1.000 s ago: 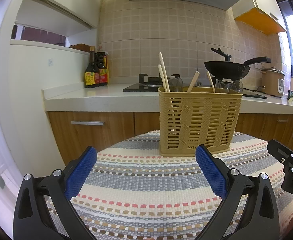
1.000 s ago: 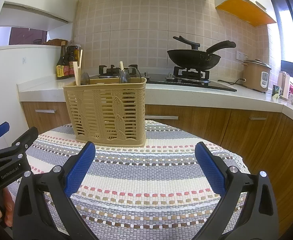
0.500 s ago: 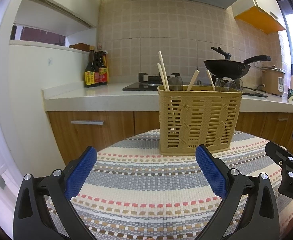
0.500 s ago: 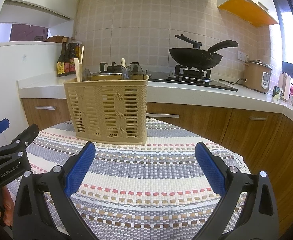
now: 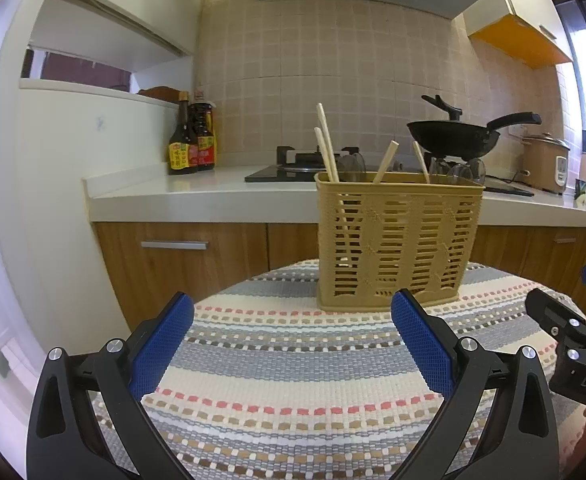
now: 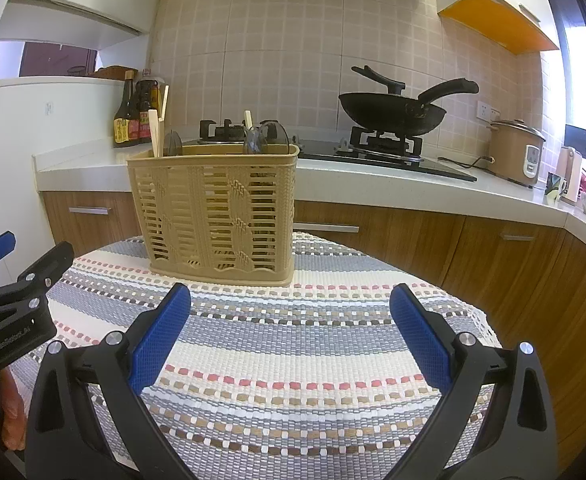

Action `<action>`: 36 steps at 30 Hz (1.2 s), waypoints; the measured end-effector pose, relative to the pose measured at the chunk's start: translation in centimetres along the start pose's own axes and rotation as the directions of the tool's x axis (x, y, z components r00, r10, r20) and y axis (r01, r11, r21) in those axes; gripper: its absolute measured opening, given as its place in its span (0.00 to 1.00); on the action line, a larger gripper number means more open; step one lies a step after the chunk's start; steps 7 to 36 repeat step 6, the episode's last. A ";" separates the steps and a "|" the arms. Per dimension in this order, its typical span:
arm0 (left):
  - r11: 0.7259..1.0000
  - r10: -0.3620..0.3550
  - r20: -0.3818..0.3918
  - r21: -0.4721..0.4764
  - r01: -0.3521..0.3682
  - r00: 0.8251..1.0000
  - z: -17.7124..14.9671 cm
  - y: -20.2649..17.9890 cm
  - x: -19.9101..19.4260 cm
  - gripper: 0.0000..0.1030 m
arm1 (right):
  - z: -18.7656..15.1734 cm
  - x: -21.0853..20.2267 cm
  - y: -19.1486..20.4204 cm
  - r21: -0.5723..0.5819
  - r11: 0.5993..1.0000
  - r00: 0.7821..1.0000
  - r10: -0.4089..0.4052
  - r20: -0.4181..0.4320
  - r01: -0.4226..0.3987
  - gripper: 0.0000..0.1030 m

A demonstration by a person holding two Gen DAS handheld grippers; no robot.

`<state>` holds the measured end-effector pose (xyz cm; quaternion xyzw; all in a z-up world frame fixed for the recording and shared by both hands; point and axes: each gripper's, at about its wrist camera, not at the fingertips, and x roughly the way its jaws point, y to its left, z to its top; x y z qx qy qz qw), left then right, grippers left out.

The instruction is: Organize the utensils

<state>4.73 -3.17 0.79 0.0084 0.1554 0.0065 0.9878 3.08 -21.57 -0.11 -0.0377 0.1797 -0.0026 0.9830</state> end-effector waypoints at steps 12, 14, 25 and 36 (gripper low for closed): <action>0.999 -0.043 -0.046 0.004 0.043 0.998 -0.1 -0.2 0.6 0.93 | -0.1 0.0 0.1 -0.004 1.000 1.000 -0.003 -0.002 0.003 0.92; 0.999 -0.043 -0.046 0.004 0.043 0.998 -0.1 -0.2 0.6 0.93 | -0.1 0.0 0.1 -0.004 1.000 1.000 -0.003 -0.002 0.003 0.92; 0.999 -0.043 -0.046 0.004 0.043 0.998 -0.1 -0.2 0.6 0.93 | -0.1 0.0 0.1 -0.004 1.000 1.000 -0.003 -0.002 0.003 0.92; 0.999 -0.043 -0.046 0.004 0.043 0.998 -0.1 -0.2 0.6 0.93 | -0.1 0.0 0.1 -0.004 1.000 1.000 -0.003 -0.002 0.003 0.92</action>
